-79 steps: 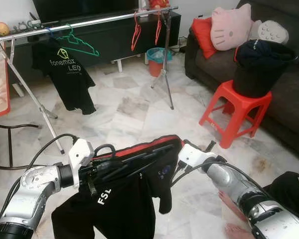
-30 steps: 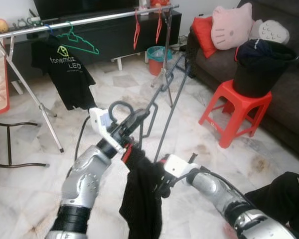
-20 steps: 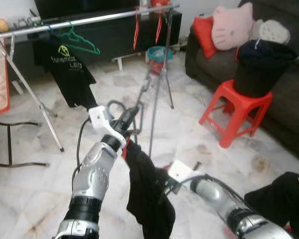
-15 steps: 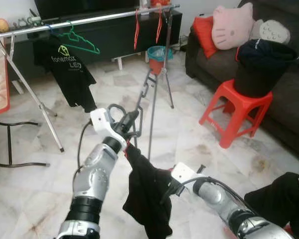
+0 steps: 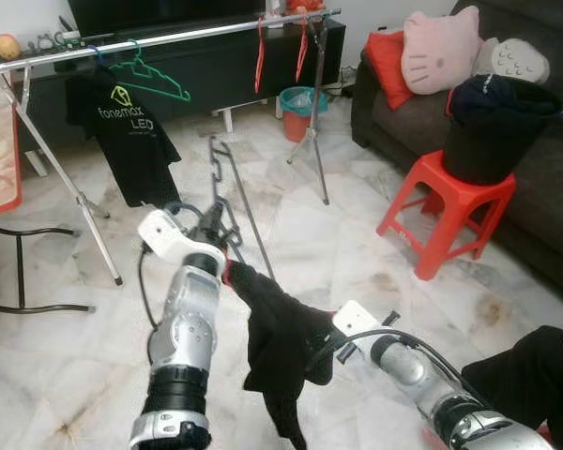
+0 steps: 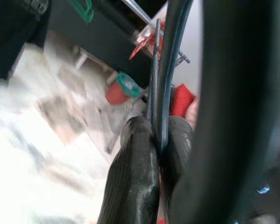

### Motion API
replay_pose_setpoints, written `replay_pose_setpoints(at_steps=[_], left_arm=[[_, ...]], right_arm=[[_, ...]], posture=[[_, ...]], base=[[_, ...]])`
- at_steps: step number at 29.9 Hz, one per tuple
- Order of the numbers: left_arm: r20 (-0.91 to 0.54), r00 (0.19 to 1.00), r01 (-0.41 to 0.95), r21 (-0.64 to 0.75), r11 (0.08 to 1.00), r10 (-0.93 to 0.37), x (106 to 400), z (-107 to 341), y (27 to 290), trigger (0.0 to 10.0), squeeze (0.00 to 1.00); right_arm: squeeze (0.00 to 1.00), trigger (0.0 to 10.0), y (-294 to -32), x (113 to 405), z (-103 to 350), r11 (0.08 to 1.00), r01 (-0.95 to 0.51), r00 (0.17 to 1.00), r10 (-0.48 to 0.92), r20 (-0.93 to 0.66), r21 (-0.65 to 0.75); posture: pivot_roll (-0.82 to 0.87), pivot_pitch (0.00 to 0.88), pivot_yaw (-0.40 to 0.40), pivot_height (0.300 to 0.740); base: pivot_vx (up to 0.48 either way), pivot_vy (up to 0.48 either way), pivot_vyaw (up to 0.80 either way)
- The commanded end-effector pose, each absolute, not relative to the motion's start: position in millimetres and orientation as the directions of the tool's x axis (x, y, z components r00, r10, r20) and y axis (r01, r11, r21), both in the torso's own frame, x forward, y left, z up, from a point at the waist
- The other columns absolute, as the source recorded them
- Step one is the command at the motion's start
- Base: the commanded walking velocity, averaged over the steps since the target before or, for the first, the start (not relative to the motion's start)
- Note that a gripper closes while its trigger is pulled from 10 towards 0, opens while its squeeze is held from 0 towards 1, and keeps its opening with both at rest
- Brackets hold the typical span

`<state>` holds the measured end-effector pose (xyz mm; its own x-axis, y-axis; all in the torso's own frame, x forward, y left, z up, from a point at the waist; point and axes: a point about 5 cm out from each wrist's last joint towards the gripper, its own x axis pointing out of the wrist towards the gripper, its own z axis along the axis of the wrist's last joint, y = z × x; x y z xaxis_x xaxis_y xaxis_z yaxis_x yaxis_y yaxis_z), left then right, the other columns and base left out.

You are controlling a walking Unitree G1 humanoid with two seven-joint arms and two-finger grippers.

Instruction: Hang hanger

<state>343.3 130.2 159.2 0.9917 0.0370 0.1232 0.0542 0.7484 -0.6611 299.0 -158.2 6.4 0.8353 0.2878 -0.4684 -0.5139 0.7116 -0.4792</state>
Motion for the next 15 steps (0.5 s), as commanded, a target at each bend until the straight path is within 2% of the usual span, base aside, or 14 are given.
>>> replay_pose_setpoints(at_steps=[1,2,3,4,5,6,7,8,10,12,13,14,15], left_arm=[[0.187,0.982,0.127,-0.558,0.82,-0.025,343,173,115,10.0,0.0],[0.237,0.961,0.255,-0.549,0.796,-0.144,339,178,98,10.0,0.0],[0.26,0.944,0.317,-0.55,0.773,-0.202,337,181,90,10.0,0.0],[0.306,0.905,0.416,-0.493,0.764,-0.296,332,186,79,10.0,0.0],[0.38,0.809,0.574,-0.343,0.744,-0.449,323,196,64,10.0,0.0],[0.391,0.717,0.691,-0.293,0.661,-0.577,314,198,52,10.0,0.0],[0.391,0.717,0.691,-0.293,0.661,-0.577,314,198,52,10.0,0.0],[0.375,0.631,0.773,-0.236,0.588,-0.679,306,198,45,10.0,0.0],[0.341,0.547,0.835,-0.154,0.529,-0.764,297,196,41,10.0,0.0],[0.322,0.458,0.889,-0.145,0.435,-0.829,288,193,40,10.0,0.0],[0.345,0.45,0.893,-0.185,0.411,-0.824,287,195,42,10.0,0.0],[0.432,0.524,0.851,-0.31,0.425,-0.734,295,203,50,10.0,0.0],[0.452,0.552,0.832,-0.347,0.432,-0.701,298,205,53,10.0,0.0]], right_arm=[[0.0,10.0,-158,303,11,0.729,-0.495,0.846,0.282,-0.452,-0.472],[0.0,10.0,-158,309,19,0.739,-0.488,0.856,0.301,-0.421,-0.464],[0.0,10.0,-157,313,23,0.74,-0.489,0.859,0.316,-0.403,-0.461],[0.0,10.0,-155,316,28,0.737,-0.494,0.86,0.337,-0.383,-0.461],[0.0,10.0,-151,320,35,0.731,-0.501,0.861,0.367,-0.351,-0.464],[0.0,10.0,-148,322,40,0.73,-0.502,0.863,0.385,-0.327,-0.464],[0.0,10.0,-148,322,40,0.73,-0.502,0.863,0.385,-0.327,-0.464],[0.0,10.0,-147,324,44,0.73,-0.504,0.863,0.4,-0.309,-0.462],[0.0,10.0,-145,325,47,0.728,-0.508,0.861,0.413,-0.297,-0.461],[0.0,10.0,-145,326,49,0.727,-0.511,0.86,0.421,-0.289,-0.459],[0.0,10.0,-144,326,49,0.727,-0.511,0.86,0.423,-0.287,-0.459],[0.0,10.0,-142,327,51,0.727,-0.512,0.859,0.429,-0.28,-0.457],[0.0,10.0,-142,327,51,0.727,-0.512,0.859,0.431,-0.278,-0.457]], posture=[[-0.05,0.0,-0.024,0.74],[-0.05,0.0,-0.024,0.74],[-0.06,0.0,-0.025,0.74],[-0.06,0.0,-0.025,0.74],[-0.06,0.0,-0.029,0.74],[-0.06,0.0,-0.029,0.74],[-0.06,0.0,-0.029,0.74],[-0.06,0.004,-0.029,0.74],[-0.06,0.006,-0.028,0.74],[-0.05,0.008,-0.027,0.74],[-0.06,0.008,-0.026,0.74],[-0.06,0.008,-0.026,0.74],[-0.06,0.01,-0.025,0.74]], base=[[0.0,0.0,0.0],[0.0,0.0,0.0],[0.0,0.0,0.0],[0.0,0.0,0.0],[0.0,0.0,0.0],[0.0,0.0,0.0],[0.0,0.0,0.0],[0.0,0.0,0.0],[0.0,0.0,0.0],[0.0,0.0,0.0],[0.0,0.0,0.0],[0.0,0.0,0.0],[0.0,0.0,0.0]])
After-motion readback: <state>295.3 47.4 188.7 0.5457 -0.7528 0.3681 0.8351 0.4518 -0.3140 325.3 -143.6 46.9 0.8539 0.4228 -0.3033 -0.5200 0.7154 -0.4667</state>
